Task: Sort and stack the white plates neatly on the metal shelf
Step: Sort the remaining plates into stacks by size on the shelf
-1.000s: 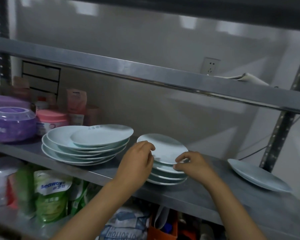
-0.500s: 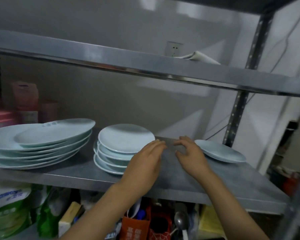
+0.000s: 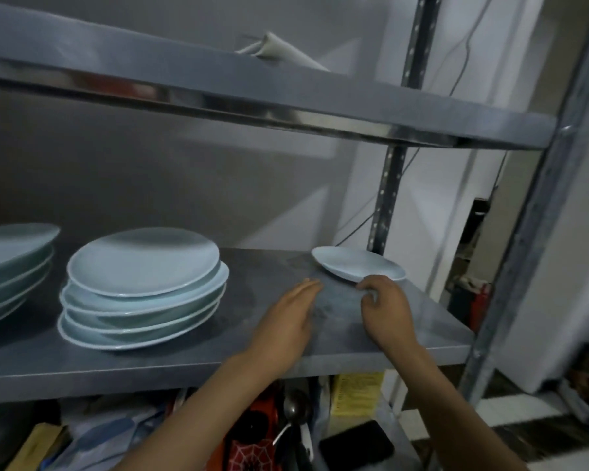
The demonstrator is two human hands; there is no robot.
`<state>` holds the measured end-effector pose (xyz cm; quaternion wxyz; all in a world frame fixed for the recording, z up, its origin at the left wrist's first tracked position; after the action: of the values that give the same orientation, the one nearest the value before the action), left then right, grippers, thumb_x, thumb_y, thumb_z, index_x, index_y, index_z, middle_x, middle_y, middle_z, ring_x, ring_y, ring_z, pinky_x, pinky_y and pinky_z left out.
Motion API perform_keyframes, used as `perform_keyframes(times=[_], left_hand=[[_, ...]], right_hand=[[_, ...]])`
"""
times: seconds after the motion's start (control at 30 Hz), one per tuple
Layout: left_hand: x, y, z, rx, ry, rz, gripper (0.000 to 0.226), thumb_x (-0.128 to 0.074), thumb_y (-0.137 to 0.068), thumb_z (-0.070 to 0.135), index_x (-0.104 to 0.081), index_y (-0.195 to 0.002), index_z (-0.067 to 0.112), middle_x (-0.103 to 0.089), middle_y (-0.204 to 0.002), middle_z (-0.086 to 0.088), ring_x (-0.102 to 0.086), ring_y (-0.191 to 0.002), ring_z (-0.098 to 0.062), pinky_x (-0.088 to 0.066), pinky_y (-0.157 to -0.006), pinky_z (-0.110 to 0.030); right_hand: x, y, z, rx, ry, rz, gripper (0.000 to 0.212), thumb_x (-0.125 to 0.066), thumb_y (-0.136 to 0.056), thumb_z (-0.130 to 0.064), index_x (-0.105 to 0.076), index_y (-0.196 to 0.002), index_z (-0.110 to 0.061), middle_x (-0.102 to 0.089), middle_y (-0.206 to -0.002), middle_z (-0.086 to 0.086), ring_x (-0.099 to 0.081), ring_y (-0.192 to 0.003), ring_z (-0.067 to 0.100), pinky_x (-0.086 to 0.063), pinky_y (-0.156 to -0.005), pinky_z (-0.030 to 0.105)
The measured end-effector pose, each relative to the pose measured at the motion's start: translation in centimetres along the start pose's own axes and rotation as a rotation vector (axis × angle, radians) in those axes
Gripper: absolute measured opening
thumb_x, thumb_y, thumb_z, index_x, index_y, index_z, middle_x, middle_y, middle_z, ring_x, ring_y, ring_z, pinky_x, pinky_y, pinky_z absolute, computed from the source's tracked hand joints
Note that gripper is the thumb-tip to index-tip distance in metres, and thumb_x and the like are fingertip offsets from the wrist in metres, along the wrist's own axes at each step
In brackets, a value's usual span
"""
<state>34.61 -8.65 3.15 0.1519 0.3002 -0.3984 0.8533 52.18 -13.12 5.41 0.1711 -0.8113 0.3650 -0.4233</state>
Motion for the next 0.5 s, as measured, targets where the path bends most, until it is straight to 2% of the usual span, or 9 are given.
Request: perform_keyframes(times=[0.03, 0.07, 0.13, 0.23, 0.33, 0.43, 0.5], left_hand=[[0.2, -0.3, -0.5, -0.009, -0.025, 0.01, 0.048, -0.041, -0.098, 0.009, -0.038, -0.144, 0.022, -0.033, -0.153, 0.001, -0.028, -0.14, -0.009, -0.021, -0.116, -0.024], [-2.7, -2.0, 0.2, -0.041, -0.011, -0.03, 0.047, -0.041, -0.098, 0.01, -0.038, -0.144, 0.021, -0.034, -0.152, 0.0, -0.03, -0.14, -0.011, -0.022, -0.116, -0.025], [-4.9, -3.8, 0.8, -0.046, -0.011, -0.082, 0.048, -0.041, -0.097, 0.009, -0.037, -0.144, 0.02, -0.035, -0.151, -0.002, -0.033, -0.138, -0.014, -0.024, -0.116, -0.027], [-5.4, -4.9, 1.0, -0.102, -0.023, -0.099, 0.061, -0.043, -0.094, 0.004, -0.026, -0.148, 0.028, -0.021, -0.157, -0.003, -0.028, -0.14, -0.019, -0.031, -0.113, -0.037], [-7.5, -7.2, 0.9, -0.179, -0.204, -0.129, 0.087, -0.06, -0.084, 0.003, -0.012, -0.15, 0.032, -0.002, -0.16, -0.004, -0.018, -0.143, -0.027, -0.03, -0.111, -0.039], [-9.7, -9.5, 1.4, -0.168, -0.226, -0.126, 0.069, -0.045, -0.095, 0.009, -0.01, -0.151, 0.03, -0.002, -0.16, -0.006, -0.005, -0.146, -0.026, -0.013, -0.118, -0.04], [-10.5, -10.7, 0.5, -0.149, -0.265, -0.114, 0.06, -0.041, -0.095, 0.01, -0.02, -0.15, 0.023, -0.018, -0.157, -0.011, -0.013, -0.144, -0.028, -0.018, -0.117, -0.044]], right_hand=[[0.5, 0.1, -0.1, -0.042, -0.043, 0.068, 0.025, -0.053, -0.085, -0.002, -0.062, -0.099, -0.02, -0.062, -0.11, 0.0, -0.056, -0.096, 0.015, -0.04, -0.079, 0.023], [2.1, -0.3, 2.9, -0.134, -0.05, 0.176, 0.025, -0.054, -0.085, -0.005, -0.061, -0.102, -0.021, -0.06, -0.112, -0.001, -0.054, -0.095, 0.013, -0.041, -0.079, 0.024], [2.9, -0.1, 5.7, -0.292, 0.015, 0.263, 0.028, -0.056, -0.083, -0.009, -0.059, -0.109, -0.019, -0.056, -0.117, 0.002, -0.053, -0.101, 0.017, -0.046, -0.086, 0.031], [1.0, 0.8, 6.3, -0.434, 0.102, 0.149, 0.044, -0.059, -0.078, -0.013, -0.051, -0.12, -0.009, -0.051, -0.124, 0.012, -0.048, -0.114, 0.03, -0.043, -0.099, 0.042], [-0.5, 0.2, 5.1, -0.358, 0.36, 0.089, 0.047, -0.058, -0.079, -0.018, -0.044, -0.123, -0.007, -0.05, -0.123, 0.013, -0.048, -0.114, 0.029, -0.04, -0.1, 0.037], [-1.0, -0.4, 5.6, -0.339, 0.451, 0.083, 0.05, -0.056, -0.082, -0.021, -0.038, -0.127, -0.007, -0.048, -0.125, 0.012, -0.046, -0.117, 0.027, -0.037, -0.102, 0.035], [-1.1, -0.4, 6.5, -0.38, 0.425, 0.059, 0.051, -0.054, -0.083, -0.023, -0.036, -0.128, -0.007, -0.045, -0.127, 0.012, -0.043, -0.119, 0.029, -0.035, -0.104, 0.037]])
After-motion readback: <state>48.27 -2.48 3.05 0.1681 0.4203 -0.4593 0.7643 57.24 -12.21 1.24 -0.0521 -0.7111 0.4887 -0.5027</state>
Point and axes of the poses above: each hand's wrist, its own y-axis away from the middle knuckle, its own x-axis out of the back of the hand, z = x × y, the point moved 10 cm from there along -y, towards the middle knuckle
